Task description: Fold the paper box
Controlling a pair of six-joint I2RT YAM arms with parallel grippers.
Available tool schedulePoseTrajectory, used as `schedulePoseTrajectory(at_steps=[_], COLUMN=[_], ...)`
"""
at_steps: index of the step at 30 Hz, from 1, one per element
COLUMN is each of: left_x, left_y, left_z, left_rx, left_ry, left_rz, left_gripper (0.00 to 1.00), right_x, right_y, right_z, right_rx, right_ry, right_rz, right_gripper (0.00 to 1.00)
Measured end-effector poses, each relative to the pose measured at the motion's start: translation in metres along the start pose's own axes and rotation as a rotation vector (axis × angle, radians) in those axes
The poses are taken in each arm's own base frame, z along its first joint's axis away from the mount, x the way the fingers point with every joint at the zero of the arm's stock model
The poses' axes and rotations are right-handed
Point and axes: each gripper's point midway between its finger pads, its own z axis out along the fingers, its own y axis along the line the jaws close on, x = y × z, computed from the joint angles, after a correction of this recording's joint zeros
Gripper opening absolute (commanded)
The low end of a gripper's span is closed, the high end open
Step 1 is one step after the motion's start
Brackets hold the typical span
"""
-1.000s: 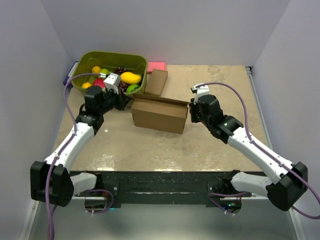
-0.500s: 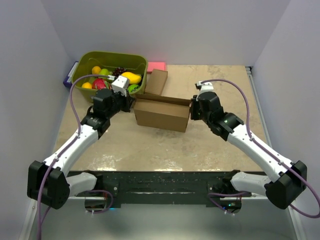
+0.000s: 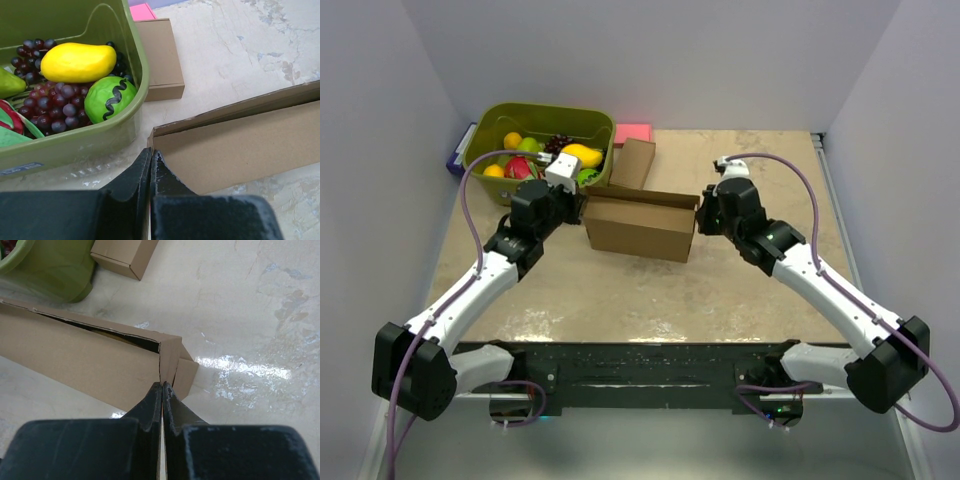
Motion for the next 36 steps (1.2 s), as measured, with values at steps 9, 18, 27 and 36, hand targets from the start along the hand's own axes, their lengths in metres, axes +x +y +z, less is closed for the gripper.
schedulePoseTrajectory(at_steps=[9, 18, 27, 36], left_x=[0.005, 0.025, 0.026, 0.024], left_y=[0.000, -0.006, -0.011, -0.006], left_z=[0.000, -0.003, 0.008, 0.017], left_rx=[-0.003, 0.028, 0.051, 0.030], left_ry=[0.014, 0.076, 0.074, 0.067], left_rz=[0.008, -0.006, -0.039, -0.052], left_gripper=[0.30, 0.46, 0.42, 0.36], right_x=[-0.007, -0.007, -0.007, -0.012], right_y=[-0.004, -0.004, -0.002, 0.000], right_z=[0.005, 0.005, 0.005, 0.010], right_rx=[-0.010, -0.009, -0.019, -0.030], right_ry=[0.007, 0.007, 0.011, 0.017], right_rz=[0.028, 0.028, 0.029, 0.036], right_gripper=[0.00, 0.00, 0.00, 0.00])
